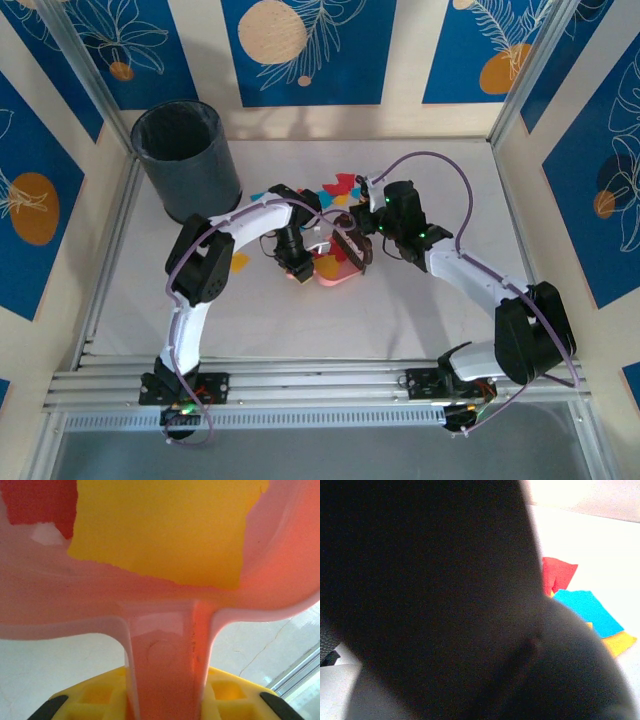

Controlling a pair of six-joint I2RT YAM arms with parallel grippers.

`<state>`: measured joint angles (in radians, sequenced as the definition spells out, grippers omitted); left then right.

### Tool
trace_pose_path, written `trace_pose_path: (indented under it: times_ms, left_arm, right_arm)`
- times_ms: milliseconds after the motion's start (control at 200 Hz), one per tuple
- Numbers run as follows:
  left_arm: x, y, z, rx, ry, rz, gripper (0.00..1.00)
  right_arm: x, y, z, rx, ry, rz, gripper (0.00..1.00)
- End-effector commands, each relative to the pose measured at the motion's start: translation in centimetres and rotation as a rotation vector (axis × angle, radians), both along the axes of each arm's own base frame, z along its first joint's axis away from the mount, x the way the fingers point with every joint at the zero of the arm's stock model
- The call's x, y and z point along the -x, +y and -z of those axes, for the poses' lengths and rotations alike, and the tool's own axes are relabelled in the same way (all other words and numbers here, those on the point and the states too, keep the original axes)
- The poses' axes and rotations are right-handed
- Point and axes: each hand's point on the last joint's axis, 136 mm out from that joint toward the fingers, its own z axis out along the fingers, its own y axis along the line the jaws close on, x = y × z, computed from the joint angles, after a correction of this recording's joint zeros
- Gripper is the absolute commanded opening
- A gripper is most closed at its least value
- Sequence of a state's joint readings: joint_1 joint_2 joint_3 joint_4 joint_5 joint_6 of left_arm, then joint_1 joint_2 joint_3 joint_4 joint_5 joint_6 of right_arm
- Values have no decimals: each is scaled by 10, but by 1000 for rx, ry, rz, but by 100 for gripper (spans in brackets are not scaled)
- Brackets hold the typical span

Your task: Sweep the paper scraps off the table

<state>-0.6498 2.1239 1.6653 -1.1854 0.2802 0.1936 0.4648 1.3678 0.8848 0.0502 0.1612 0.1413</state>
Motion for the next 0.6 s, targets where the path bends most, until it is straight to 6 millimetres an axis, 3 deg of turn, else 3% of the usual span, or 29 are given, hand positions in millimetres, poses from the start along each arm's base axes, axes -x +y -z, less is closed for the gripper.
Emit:
trace_pose_path:
  times_ms: [0,260,595]
  left_arm:
    - [0,-3,1,20,24,11,0]
    - [-1,-3,1,27,15,12,0]
    - [-5,-1,-4,41,-35,4,0]
  right_arm:
    - [13,10,-11,-48,23,-46,0]
    - [11,4,-19,-52,1,-14,0]
    - [10,-19,-31,-55,-42,87,0]
